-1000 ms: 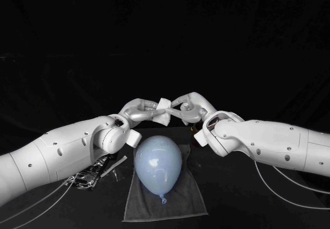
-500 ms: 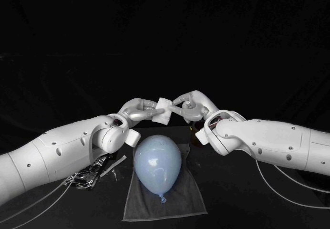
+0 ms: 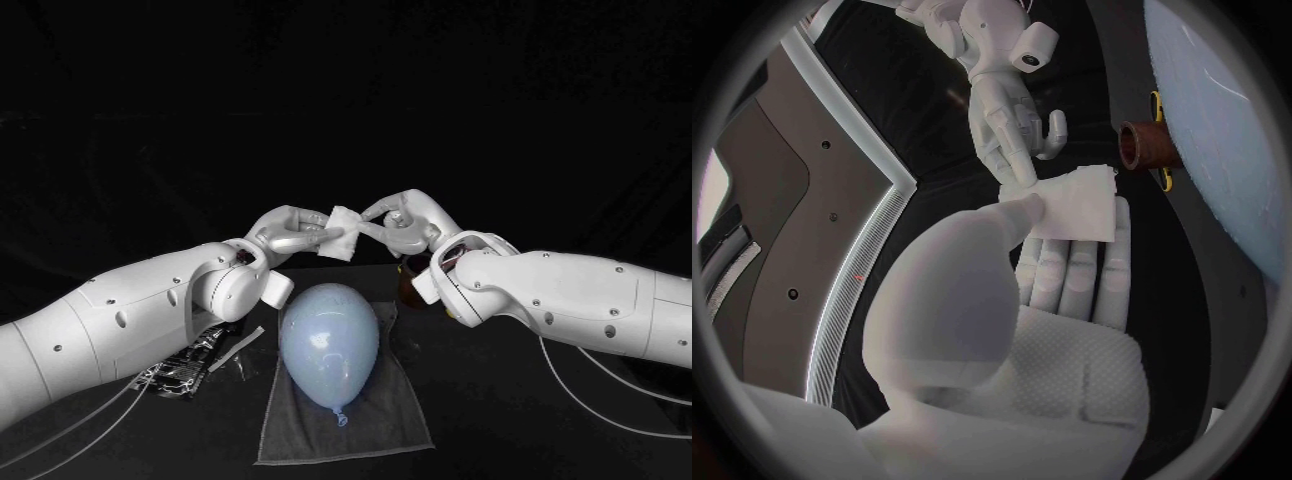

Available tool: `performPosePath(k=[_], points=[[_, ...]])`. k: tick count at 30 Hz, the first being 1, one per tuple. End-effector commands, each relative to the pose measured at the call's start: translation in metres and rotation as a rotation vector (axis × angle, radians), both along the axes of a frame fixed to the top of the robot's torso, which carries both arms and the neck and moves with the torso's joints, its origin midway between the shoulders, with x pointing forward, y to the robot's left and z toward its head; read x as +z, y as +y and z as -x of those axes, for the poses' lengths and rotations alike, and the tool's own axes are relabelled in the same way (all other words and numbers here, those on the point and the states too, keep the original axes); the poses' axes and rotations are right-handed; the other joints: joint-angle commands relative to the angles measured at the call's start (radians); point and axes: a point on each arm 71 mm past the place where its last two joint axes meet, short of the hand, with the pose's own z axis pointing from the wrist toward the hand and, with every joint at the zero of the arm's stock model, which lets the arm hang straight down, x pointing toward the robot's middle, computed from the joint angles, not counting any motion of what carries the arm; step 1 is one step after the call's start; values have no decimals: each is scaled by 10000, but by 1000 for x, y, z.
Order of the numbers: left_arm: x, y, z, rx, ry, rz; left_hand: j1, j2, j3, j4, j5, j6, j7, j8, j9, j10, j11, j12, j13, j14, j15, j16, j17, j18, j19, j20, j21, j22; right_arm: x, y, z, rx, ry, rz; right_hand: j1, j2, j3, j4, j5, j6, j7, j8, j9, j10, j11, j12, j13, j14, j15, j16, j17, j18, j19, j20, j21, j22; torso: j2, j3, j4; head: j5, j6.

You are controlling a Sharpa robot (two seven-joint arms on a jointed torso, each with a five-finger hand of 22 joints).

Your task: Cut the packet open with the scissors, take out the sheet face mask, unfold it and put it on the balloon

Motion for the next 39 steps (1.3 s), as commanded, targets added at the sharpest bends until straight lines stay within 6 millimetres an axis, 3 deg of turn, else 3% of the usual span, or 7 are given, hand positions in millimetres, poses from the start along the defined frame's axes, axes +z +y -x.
performPosePath(k=[1,14,24,34,39], points=[[1,2,-1,67,-112,8,-4,60,13,-66,34,30,4,35,244,88,-3,-36,17,68,-24,-7,12,149,-51,-27,55,8,2,-5,-1,-169,-186,-21,-162,-69,146,-59,31,-68,-19,49,190,766,-176,2885,5794,727,-183,46,1475,111,-28,-44,50,34,-2,-2,0,-2,-2],[1,4,-1,48,-109,11,-17,62,24,-85,34,27,6,41,251,89,-2,-37,16,68,-24,-9,16,146,-64,-28,70,20,2,-10,0,-227,-58,-170,-792,-60,664,-40,122,-398,68,-16,355,660,-102,2692,5578,636,-120,-60,1278,143,-215,12,-77,-1,1,1,0,-23,-5],[1,4,-1,19,-100,14,-22,63,31,-97,34,25,7,45,255,90,-2,-38,16,68,-24,-9,18,145,-71,-28,78,26,2,-17,0,-457,17,-456,-1406,-138,908,294,171,-1019,335,-452,315,385,127,2245,5062,438,69,-288,881,214,-555,165,-490,-286,1,2,-2,-28,-2],[1,5,0,-2,-96,17,-22,63,31,-97,34,25,7,45,255,90,-2,-38,16,68,-24,-9,18,145,-71,-28,78,26,2,-19,0,-466,129,-523,-1425,-167,924,293,210,-1039,344,-477,322,371,140,2227,5041,423,86,-304,854,223,-585,186,-531,-312,1,2,-2,-35,-25],[1,5,0,-5,-92,15,-22,63,31,-97,34,25,7,45,255,90,-2,-38,16,68,-24,-9,18,145,-71,-28,78,26,2,-18,0,-333,154,-569,-1491,-328,849,267,291,-1043,367,-499,343,352,161,2205,5016,404,108,-317,828,236,-632,215,-594,-349,2,1,3,-39,-31]])
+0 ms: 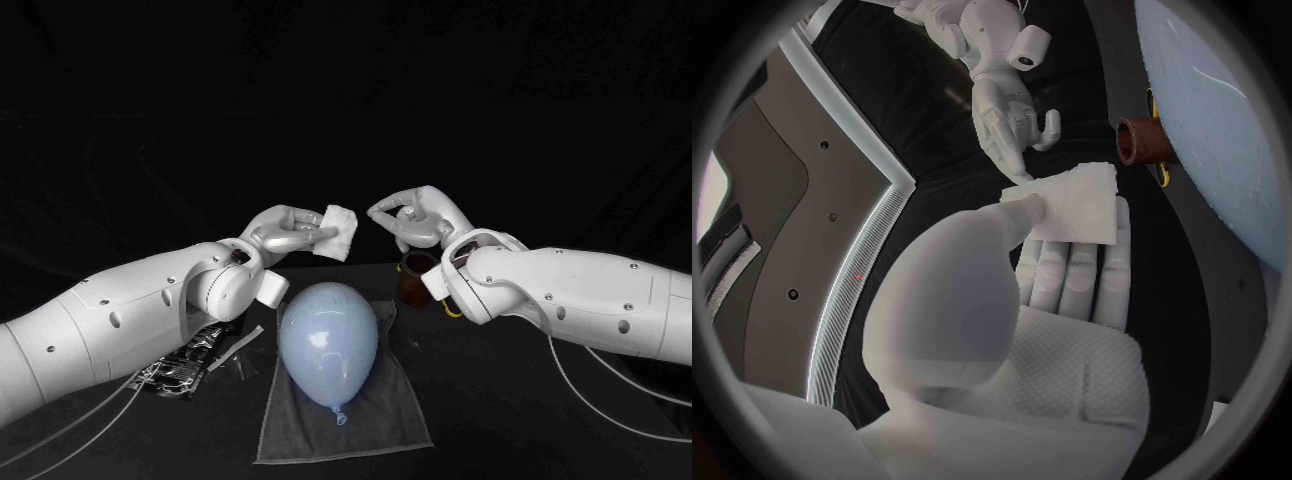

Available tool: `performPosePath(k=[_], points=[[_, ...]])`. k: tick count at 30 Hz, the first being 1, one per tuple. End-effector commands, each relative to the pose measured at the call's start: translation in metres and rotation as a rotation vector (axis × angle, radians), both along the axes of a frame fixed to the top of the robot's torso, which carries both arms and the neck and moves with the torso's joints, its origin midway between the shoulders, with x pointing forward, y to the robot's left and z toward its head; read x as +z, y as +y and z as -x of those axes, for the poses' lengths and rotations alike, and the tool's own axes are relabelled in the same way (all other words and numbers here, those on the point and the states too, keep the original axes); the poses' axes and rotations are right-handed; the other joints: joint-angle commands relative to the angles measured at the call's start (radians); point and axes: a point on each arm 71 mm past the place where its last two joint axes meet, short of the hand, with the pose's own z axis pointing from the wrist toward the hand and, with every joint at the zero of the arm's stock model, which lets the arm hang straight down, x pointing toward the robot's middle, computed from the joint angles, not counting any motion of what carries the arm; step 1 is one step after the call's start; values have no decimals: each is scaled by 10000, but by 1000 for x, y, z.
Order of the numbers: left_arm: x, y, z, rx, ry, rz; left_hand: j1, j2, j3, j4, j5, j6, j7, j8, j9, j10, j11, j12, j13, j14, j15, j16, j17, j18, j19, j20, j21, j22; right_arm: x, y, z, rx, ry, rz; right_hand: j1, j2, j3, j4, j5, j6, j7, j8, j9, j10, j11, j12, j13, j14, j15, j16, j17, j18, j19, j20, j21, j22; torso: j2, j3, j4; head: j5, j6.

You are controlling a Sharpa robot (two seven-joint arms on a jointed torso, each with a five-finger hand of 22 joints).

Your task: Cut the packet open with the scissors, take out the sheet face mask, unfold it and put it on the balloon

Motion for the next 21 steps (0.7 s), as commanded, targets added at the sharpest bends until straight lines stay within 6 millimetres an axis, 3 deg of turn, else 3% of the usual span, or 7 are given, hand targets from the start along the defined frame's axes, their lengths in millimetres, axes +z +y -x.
performPosePath(k=[1,21], points=[[2,-1,0,-108,-89,70,-23,64,-10,-55,61,43,24,59,248,91,-3,-38,16,68,-25,-9,8,90,-71,-28,45,16,1,2,1,209,-60,-116,-90,-158,-98,-15,129,-62,30,-70,31,204,56,2003,4717,240,90,-20,830,120,-99,3,-81,-12,1,-2,5,-7,-9],[2,-2,1,-152,-69,119,-57,72,16,-96,61,38,26,74,264,98,-1,-39,16,71,-25,-10,18,81,-106,-27,75,42,-3,9,2,579,216,-129,-184,-337,-320,-40,82,-16,29,-83,80,308,61,2186,4926,305,101,75,972,103,-19,28,-5,80,3,-1,1,27,0]])
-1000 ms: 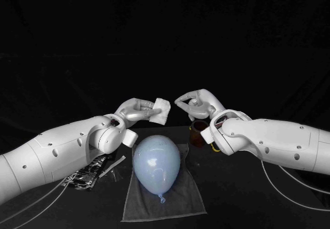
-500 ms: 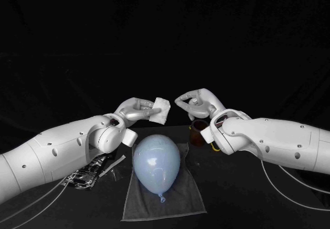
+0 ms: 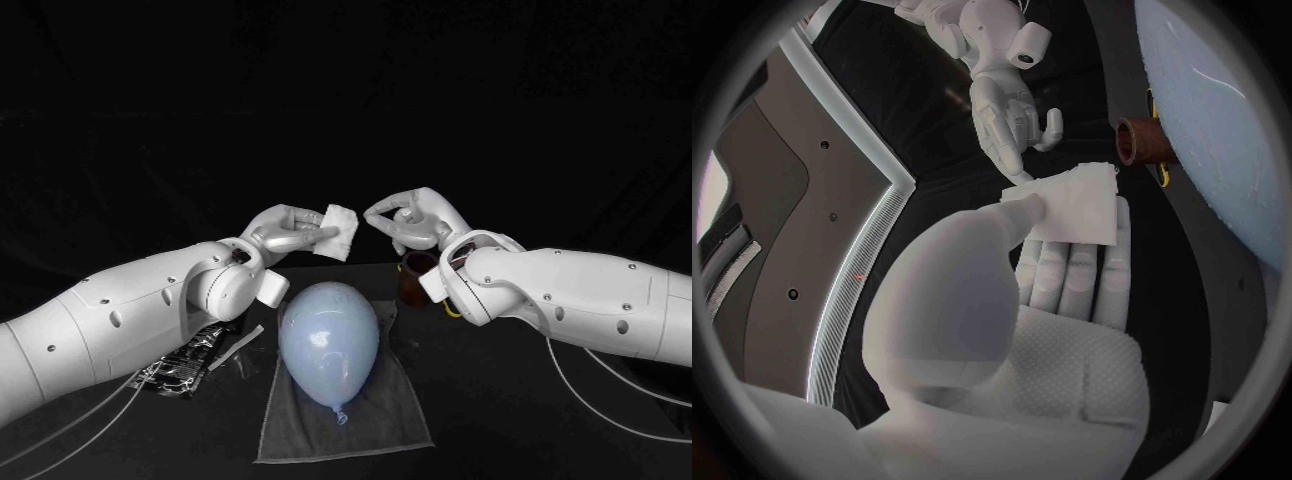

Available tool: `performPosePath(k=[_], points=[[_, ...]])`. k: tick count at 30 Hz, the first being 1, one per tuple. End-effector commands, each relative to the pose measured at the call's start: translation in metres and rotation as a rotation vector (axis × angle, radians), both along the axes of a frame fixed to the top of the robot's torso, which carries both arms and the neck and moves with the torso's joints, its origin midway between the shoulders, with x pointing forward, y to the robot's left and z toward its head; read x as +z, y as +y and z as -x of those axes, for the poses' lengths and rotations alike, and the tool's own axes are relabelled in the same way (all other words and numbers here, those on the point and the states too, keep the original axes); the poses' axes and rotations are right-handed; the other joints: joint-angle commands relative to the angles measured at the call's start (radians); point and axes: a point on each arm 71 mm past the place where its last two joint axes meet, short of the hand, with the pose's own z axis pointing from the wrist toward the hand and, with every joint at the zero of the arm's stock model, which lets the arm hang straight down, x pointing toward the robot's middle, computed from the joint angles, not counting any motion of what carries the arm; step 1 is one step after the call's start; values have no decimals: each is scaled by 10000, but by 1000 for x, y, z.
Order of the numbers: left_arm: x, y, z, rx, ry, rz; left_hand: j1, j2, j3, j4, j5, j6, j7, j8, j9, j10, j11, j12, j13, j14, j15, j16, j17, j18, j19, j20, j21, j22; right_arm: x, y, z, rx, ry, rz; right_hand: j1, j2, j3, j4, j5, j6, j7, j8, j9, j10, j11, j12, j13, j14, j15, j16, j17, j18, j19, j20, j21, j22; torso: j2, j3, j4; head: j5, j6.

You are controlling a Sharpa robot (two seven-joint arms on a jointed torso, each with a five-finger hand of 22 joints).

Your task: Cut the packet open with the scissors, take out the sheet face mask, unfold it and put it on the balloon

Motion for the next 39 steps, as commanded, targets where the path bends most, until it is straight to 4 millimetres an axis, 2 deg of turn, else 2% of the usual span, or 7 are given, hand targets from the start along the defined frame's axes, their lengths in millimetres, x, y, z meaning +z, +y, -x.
performPosePath(k=[1,9,12,16,20,31,39], points=[[2,-2,1,-137,-73,116,-31,99,-13,-66,32,58,15,38,203,99,-2,-39,16,71,-25,-10,20,119,-69,10,74,16,-2,3,0,309,86,-3,-16,-81,-71,-11,-48,-17,30,-46,12,314,62,1646,4925,309,98,34,981,134,16,-8,57,11,-1,2,-3,11,17],[2,-1,1,-140,-72,124,-31,99,-13,-66,32,58,15,38,203,99,-2,-39,16,71,-25,-10,20,119,-69,10,74,16,-4,5,2,307,-109,-131,-12,-99,-109,-27,-72,1,19,-45,24,385,56,1764,5065,364,96,104,1100,105,119,-7,182,125,-2,5,-1,79,119],[2,-1,1,-140,-72,124,-31,99,-13,-66,32,58,15,38,203,99,-2,-39,16,71,-25,-10,20,119,-69,10,74,16,-3,6,3,282,-357,-186,20,-283,-263,-135,-64,-36,34,-91,34,430,65,1849,5157,408,99,168,1187,88,195,-5,263,202,2,5,-2,92,143],[2,-1,1,-143,-72,122,-31,99,-13,-66,32,58,15,38,203,99,-2,-39,16,71,-25,-10,20,119,-69,10,74,16,-2,9,4,333,-583,-152,-65,-688,-689,-219,-28,-365,177,-354,-26,389,187,1827,5117,382,196,174,1159,84,151,54,203,176,3,8,7,106,158],[2,-2,1,-161,-74,124,-31,99,-13,-66,32,58,15,38,203,99,-2,-39,16,71,-25,-10,20,119,-69,10,74,16,-1,12,4,419,-683,-116,-45,-798,-880,-257,-100,-453,215,-449,-40,363,228,1809,5089,359,238,168,1132,94,111,95,154,150,0,2,2,105,157],[2,-4,2,-224,-79,121,-31,99,-13,-66,32,58,15,38,203,99,-2,-39,16,71,-25,-10,20,119,-69,10,74,16,-1,21,3,551,-828,-120,20,-810,-948,-299,-144,-432,217,-463,-32,381,233,1848,5134,372,247,191,1167,93,123,110,171,173,9,-3,0,105,123],[2,-5,3,-291,-80,118,-51,100,2,-94,31,52,15,47,214,100,-3,-41,16,70,-25,-12,26,116,-91,11,95,33,0,24,0,345,-956,-135,188,-559,-1003,-326,-178,-124,139,-354,45,450,177,1964,5262,414,214,252,1251,86,229,109,286,285,12,-3,3,96,126]])
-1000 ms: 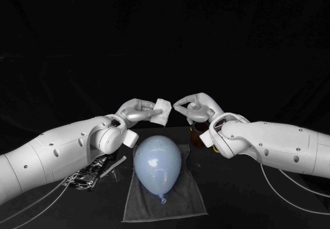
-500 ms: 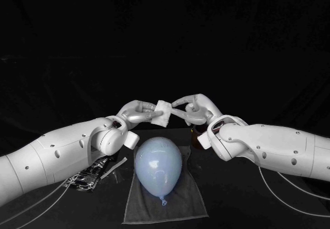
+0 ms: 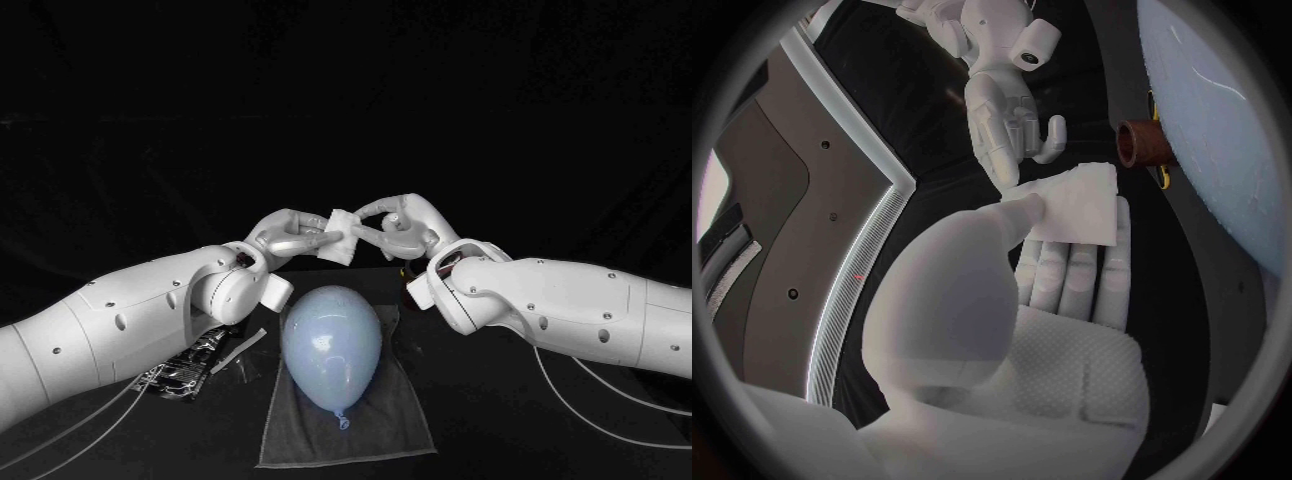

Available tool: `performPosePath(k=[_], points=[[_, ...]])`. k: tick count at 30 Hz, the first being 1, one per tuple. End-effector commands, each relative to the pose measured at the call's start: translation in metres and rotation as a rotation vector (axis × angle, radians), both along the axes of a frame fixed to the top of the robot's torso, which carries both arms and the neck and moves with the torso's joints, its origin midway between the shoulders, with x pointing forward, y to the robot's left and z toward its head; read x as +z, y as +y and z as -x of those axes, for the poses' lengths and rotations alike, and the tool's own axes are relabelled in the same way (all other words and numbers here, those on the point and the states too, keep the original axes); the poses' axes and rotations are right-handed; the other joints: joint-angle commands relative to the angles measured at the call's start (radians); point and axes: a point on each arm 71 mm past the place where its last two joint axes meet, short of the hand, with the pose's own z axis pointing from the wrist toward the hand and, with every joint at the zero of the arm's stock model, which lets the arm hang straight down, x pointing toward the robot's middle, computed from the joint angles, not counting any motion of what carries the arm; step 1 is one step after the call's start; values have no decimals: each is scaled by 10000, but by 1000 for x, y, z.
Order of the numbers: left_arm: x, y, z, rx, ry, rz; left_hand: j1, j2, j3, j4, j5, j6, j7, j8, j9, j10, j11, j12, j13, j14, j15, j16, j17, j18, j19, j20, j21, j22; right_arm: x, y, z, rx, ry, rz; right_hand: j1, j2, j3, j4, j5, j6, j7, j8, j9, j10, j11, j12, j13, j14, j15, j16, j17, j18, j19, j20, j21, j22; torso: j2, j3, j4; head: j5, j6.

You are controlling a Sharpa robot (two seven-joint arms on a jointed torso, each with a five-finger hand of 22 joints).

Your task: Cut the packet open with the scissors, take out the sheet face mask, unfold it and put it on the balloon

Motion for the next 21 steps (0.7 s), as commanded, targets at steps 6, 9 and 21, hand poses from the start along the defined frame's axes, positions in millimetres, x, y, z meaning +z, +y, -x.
performPosePath(k=[6,9,21], points=[[2,-3,1,-269,-78,101,31,99,0,-39,40,44,5,44,149,100,-4,-41,16,71,-25,-12,8,127,-92,10,58,9,4,0,-1,-274,-484,-46,453,879,130,-45,-420,889,-379,595,300,557,-289,261,1586,529,-219,165,1422,71,301,-155,338,274,-11,-3,-6,-10,2],[2,-3,1,-295,-75,105,24,100,6,-51,40,42,4,47,154,102,-4,-41,16,71,-26,-13,11,125,-101,10,66,16,4,0,-1,-319,-557,-75,511,964,165,-85,-409,1008,-483,782,408,579,-383,284,1617,554,-302,187,1461,56,360,-234,399,335,-15,0,-7,-19,4],[2,-3,1,-323,-75,112,17,100,10,-59,40,40,4,50,157,102,-4,-41,16,71,-26,-13,12,123,-110,11,71,20,7,-4,0,-516,-795,-143,587,1134,532,-224,-400,914,-670,1558,892,647,-571,346,1709,614,-493,231,1545,3,535,-444,571,529,-16,3,-7,-31,24]])
